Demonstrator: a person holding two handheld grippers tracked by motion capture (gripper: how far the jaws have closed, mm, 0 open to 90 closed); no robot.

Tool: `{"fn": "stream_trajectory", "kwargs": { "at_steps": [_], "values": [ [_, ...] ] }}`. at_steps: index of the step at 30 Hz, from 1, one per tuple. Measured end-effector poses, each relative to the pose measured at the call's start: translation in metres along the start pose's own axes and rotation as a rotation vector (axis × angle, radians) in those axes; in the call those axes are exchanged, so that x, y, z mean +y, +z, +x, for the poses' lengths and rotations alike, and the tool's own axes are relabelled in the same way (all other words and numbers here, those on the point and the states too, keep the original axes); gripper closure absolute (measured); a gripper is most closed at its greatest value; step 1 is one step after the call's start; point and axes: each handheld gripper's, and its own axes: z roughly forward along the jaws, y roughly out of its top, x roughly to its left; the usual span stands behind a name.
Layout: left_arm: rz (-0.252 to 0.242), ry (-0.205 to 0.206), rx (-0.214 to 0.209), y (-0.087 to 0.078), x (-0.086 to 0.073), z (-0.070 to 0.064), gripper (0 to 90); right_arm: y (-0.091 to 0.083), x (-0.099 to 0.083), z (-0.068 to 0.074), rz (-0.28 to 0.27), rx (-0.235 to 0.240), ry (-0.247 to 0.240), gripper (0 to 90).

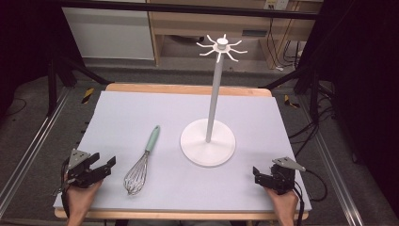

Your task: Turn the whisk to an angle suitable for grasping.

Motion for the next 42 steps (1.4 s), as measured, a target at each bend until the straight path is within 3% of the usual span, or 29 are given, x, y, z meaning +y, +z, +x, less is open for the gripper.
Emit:
{"fn": "stream_trajectory", "kwargs": {
  "at_steps": [14, 42],
  "values": [
    [-0.027, 0.036, -0.07, -0.007, 0.015, -0.018, 33.2, -0.001, -0.001, 0.008, 0.002, 0.017, -0.036, 9.0],
    [-0.005, 0.16, -0.152, 0.009, 0.041, -0.066, 33.1, -0.001, -0.002, 0.008, 0.001, 0.018, -0.039, 9.0]
  ]
}}
